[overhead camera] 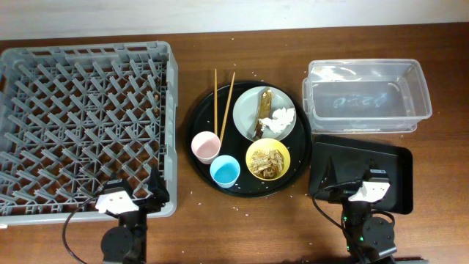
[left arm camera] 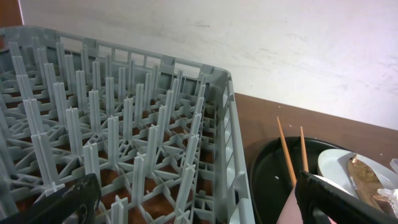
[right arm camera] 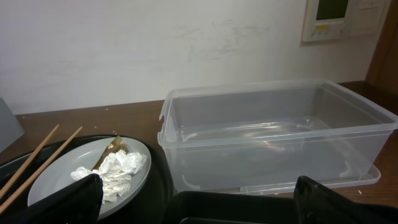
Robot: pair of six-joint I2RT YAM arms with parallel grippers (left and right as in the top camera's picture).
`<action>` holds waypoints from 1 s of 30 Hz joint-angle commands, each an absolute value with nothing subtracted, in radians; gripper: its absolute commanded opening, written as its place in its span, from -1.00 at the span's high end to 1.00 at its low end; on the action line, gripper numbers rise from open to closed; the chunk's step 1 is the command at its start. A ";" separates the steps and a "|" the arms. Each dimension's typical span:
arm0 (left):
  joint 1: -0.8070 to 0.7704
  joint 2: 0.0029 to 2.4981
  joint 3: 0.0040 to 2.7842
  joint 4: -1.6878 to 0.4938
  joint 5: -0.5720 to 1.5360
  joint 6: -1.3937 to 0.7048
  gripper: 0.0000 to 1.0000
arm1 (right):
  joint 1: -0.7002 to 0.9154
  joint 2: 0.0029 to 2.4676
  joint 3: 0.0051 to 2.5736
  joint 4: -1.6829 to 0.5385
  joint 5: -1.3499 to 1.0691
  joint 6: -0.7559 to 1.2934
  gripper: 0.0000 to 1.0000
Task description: Sort waste into correct bins and load items into the dishwasher rack
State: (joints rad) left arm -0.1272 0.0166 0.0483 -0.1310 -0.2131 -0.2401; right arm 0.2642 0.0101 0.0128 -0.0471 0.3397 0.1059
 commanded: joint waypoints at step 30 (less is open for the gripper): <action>-0.121 0.807 1.068 -0.681 0.020 -0.238 -0.99 | 0.261 1.033 1.237 -0.830 -0.196 0.112 -0.97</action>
State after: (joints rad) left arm -0.1265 0.6628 0.9237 -0.5777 -0.0414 -0.2401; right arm 0.2630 0.8318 1.0637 -0.7082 -0.1291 0.1051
